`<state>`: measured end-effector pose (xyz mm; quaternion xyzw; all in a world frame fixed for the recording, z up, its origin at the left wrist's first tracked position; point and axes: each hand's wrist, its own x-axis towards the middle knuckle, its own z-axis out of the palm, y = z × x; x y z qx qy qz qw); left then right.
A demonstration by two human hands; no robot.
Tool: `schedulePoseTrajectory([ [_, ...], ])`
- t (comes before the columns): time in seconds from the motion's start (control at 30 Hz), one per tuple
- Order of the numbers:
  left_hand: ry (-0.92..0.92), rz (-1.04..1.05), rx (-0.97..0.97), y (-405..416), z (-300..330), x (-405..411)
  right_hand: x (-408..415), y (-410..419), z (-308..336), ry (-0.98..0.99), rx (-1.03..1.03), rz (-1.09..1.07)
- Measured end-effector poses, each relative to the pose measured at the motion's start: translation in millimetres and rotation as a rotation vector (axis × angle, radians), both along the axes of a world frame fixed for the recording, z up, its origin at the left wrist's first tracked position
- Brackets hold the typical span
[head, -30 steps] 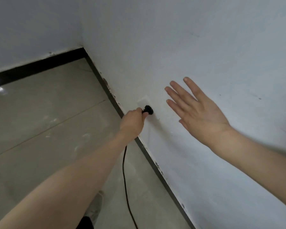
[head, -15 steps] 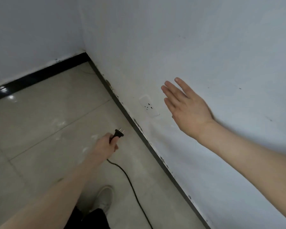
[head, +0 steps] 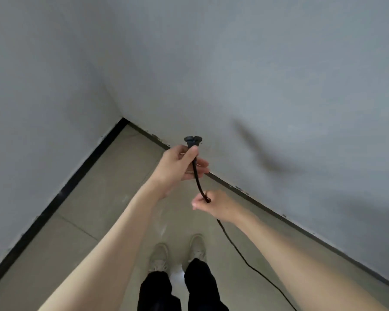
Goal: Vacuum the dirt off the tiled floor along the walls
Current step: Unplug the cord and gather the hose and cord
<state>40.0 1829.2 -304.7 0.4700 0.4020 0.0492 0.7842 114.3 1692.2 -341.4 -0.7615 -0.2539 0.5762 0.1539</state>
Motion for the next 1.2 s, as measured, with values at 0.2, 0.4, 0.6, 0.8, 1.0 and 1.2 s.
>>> schedulePoseTrajectory([
  [0.2, 0.098, -0.087, 0.17, -8, 60, -5, -12, -60, 57, -0.182, 0.132, -0.344],
  [0.4, 0.266, -0.642, 0.948, -63, 111, 0, -26, -152, 129, -0.275, 0.234, -0.532],
  [0.6, -0.259, -1.339, 1.028, -177, 152, 11, -45, -241, 205, -0.391, 0.313, -0.735],
  [0.8, -0.376, -1.228, 0.923, -292, 206, 23, -85, -355, 247, -0.541, 0.309, -1.1],
  [1.0, -0.507, -1.028, 0.483, -401, 258, 14, -148, -474, 246, -0.552, 0.201, -1.377],
  [1.2, -0.482, -1.186, 0.658, -480, 270, 6, -189, -574, 251, -0.547, 0.278, -1.845],
])
